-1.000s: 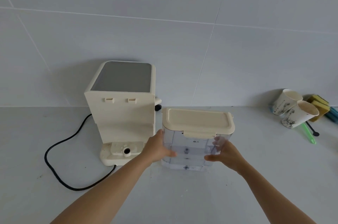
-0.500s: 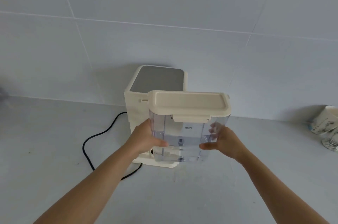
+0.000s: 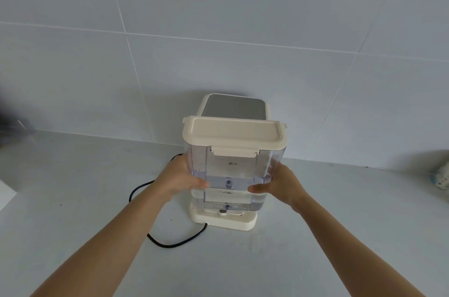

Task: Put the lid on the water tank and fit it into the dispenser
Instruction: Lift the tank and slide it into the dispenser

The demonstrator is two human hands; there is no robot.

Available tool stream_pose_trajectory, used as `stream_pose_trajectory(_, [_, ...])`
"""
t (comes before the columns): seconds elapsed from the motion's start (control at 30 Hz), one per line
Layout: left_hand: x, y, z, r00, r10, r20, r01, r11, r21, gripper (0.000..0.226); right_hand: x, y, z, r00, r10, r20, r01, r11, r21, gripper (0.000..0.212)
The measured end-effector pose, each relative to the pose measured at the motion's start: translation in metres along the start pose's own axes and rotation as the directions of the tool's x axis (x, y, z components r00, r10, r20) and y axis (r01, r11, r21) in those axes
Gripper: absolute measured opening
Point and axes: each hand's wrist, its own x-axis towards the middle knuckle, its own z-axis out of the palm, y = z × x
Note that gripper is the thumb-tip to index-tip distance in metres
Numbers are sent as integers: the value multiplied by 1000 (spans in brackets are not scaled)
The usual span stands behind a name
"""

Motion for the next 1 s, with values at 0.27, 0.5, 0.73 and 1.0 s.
stream_pose_trajectory(0.27, [14,-9,-4,998,-67,10,67,998,-3,47,8,4,15,997,82,-9,-81,995,57,82])
stream_pose_trajectory(0.5, [27,-15,-4,997,-71,23,71,997,5,49,11,9,24,994,107,-22,-106,993,55,81])
stream_pose_trajectory(0.73, [33,-27,0,996,-39,79,37,999,27,41,13,19,33,992,126,-16,-126,992,32,81])
stream_pose_trajectory(1.0, [36,-33,-1,994,-15,104,9,998,57,46,15,22,35,993,117,-6,-117,993,25,82])
